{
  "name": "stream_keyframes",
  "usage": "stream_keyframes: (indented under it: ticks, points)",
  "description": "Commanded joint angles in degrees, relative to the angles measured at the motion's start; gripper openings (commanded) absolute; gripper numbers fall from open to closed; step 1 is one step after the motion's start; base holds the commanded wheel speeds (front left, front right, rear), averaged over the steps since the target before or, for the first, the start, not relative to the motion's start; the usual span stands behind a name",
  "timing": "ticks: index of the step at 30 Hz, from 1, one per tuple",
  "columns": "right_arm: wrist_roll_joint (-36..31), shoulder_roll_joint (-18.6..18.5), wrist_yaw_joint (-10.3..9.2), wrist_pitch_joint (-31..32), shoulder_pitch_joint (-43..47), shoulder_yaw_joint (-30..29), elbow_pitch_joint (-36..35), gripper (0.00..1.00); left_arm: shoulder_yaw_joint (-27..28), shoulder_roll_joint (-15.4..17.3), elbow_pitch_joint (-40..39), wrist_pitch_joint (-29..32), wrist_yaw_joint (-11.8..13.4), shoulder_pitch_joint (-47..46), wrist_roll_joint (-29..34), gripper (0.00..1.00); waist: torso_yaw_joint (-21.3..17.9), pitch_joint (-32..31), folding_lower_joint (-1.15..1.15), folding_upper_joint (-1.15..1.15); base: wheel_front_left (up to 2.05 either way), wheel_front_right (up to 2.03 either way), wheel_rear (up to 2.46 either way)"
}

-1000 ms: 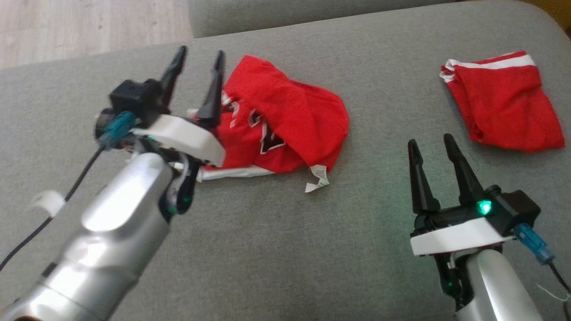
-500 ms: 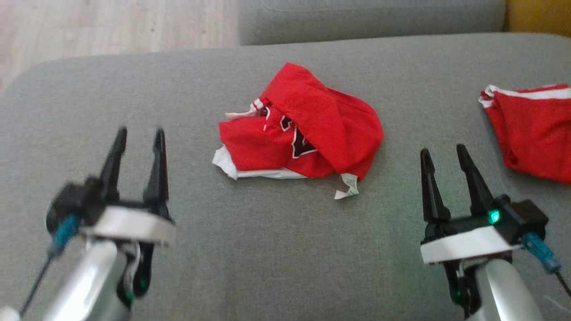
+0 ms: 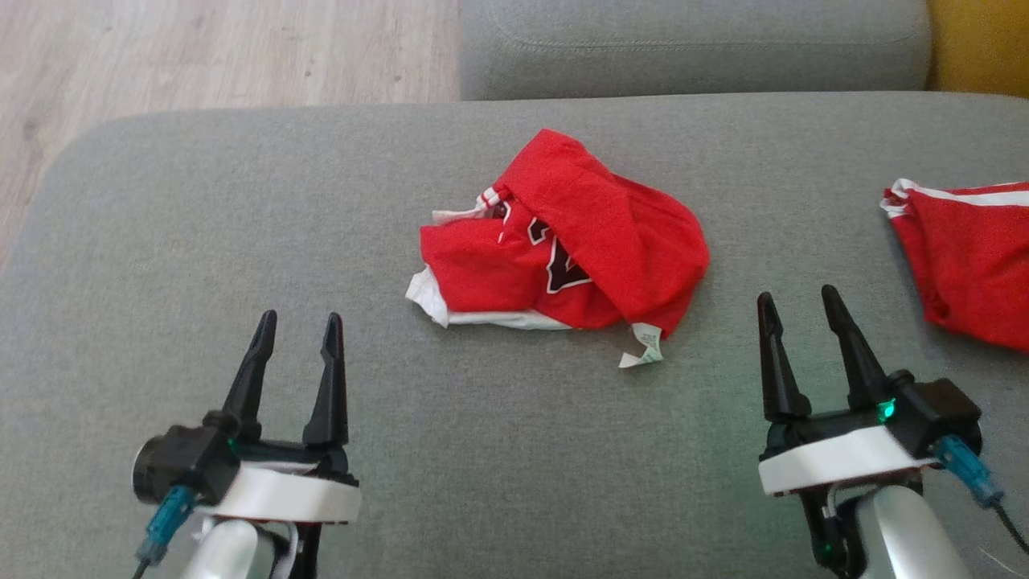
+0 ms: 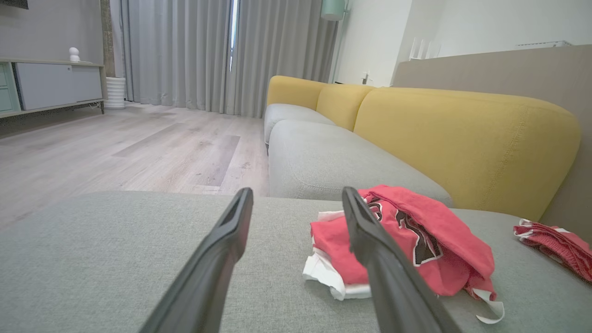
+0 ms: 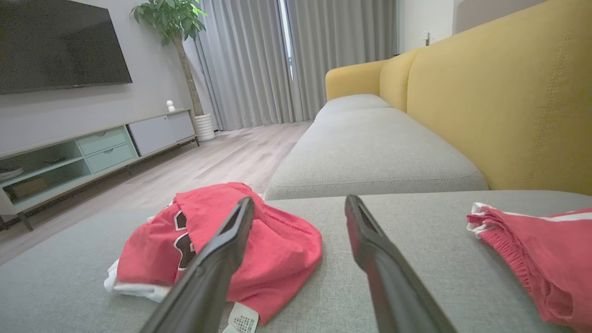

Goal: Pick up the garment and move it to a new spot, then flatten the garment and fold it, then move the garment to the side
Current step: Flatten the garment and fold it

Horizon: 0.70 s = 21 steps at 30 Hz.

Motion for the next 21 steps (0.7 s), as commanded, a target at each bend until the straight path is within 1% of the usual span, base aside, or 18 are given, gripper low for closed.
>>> stream_keyframes:
  ticks: [1, 3, 7, 8, 12, 21]
  points:
    - [-1.03, -0.16, 0.37, -0.62, -1.67, 1.48, -0.92, 1.0, 2.94, -0.35, -1.29, -0.52, -0.91, -2.34, 1.4, 1.0, 0.61, 0.74, 0.0, 0.0, 0.0, 0.0, 0.0]
    - [-1.68, -0.16, 0.37, -0.62, -2.38, 1.74, 0.66, 1.0, 3.77, -1.21, -0.59, -0.52, -1.78, -2.56, 2.16, 1.0, 1.03, 1.22, 0.0, 0.0, 0.0, 0.0, 0.0]
    - [-3.23, -0.16, 0.37, -0.16, -5.05, 3.63, 6.64, 1.0, 5.25, -3.09, 0.76, -0.52, -3.59, -2.93, 3.29, 1.0, 2.17, 2.39, 0.0, 0.0, 0.0, 0.0, 0.0]
    - [-3.23, -0.16, 0.37, -0.16, -5.05, 3.63, 6.64, 1.0, 5.25, -3.09, 0.76, -0.52, -3.59, -2.93, 3.29, 1.0, 2.17, 2.39, 0.0, 0.0, 0.0, 0.0, 0.0]
    - [-5.17, -0.16, 0.37, 1.78, -8.97, 6.6, 12.77, 1.0, 6.14, -4.83, 1.77, -0.52, -5.03, -3.61, 4.56, 1.0, 3.56, 3.75, 0.0, 0.0, 0.0, 0.0, 0.0]
    - [-10.72, -0.16, 0.37, 4.46, -17.47, 6.58, 26.13, 1.0, 7.74, -7.25, 3.67, -0.52, -7.22, -5.8, 6.25, 1.0, 7.34, 6.02, 0.0, 0.0, 0.0, 0.0, 0.0]
